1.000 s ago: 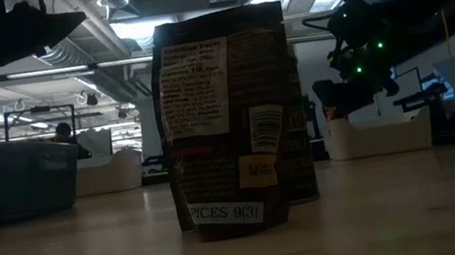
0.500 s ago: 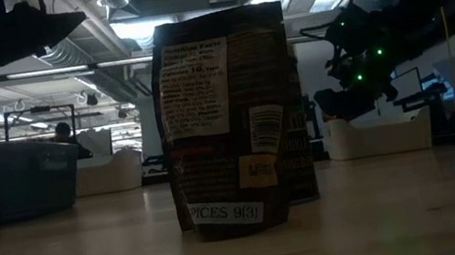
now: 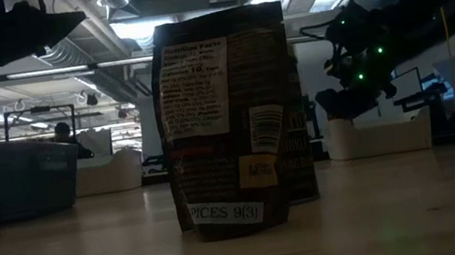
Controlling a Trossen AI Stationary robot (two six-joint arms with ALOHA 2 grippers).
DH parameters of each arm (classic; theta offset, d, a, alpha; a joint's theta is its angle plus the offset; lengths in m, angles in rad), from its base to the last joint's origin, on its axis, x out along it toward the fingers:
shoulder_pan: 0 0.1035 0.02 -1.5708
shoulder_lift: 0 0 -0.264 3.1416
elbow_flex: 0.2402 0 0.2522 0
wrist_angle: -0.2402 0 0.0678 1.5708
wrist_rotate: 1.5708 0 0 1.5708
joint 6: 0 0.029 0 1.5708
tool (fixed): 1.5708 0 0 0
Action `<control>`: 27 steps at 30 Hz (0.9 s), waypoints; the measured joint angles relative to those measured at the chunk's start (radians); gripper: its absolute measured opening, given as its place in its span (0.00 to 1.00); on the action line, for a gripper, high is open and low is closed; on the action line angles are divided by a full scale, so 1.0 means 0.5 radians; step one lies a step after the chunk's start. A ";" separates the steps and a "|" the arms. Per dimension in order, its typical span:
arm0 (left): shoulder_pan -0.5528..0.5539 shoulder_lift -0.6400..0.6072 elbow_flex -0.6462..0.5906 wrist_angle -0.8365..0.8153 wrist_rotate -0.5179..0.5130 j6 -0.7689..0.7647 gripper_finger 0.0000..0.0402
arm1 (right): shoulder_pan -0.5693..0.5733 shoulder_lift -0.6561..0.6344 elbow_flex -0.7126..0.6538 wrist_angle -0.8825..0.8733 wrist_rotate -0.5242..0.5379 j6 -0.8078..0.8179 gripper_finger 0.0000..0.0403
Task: Sort spices by type
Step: Put the orange seasoning pack into the top right white bin, then put the green seasoning bottle into the top left white bin
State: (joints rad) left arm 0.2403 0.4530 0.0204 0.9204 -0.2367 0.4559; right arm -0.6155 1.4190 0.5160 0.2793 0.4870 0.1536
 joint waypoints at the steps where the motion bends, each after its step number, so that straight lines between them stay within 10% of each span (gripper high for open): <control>1: 0.000 0.000 0.000 0.001 0.000 0.012 0.01 | 0.000 -0.019 0.011 -0.043 0.000 -0.013 0.38; 12: 0.000 0.000 0.000 0.000 0.000 0.033 0.01 | 0.002 -0.423 0.344 -0.807 -0.147 -0.164 0.49; 21: 0.000 0.001 0.000 -0.002 0.000 0.030 0.01 | 0.037 -0.564 0.403 -0.657 -1.066 -0.218 0.49; 27: 0.000 0.001 0.000 -0.002 0.001 -0.028 0.01 | 0.301 -0.511 0.403 -0.460 -1.217 -0.394 0.49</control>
State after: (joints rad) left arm 0.2405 0.4534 0.0204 0.9192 -0.2363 0.4421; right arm -0.4650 1.1635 0.7174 0.0493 -0.1215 -0.0435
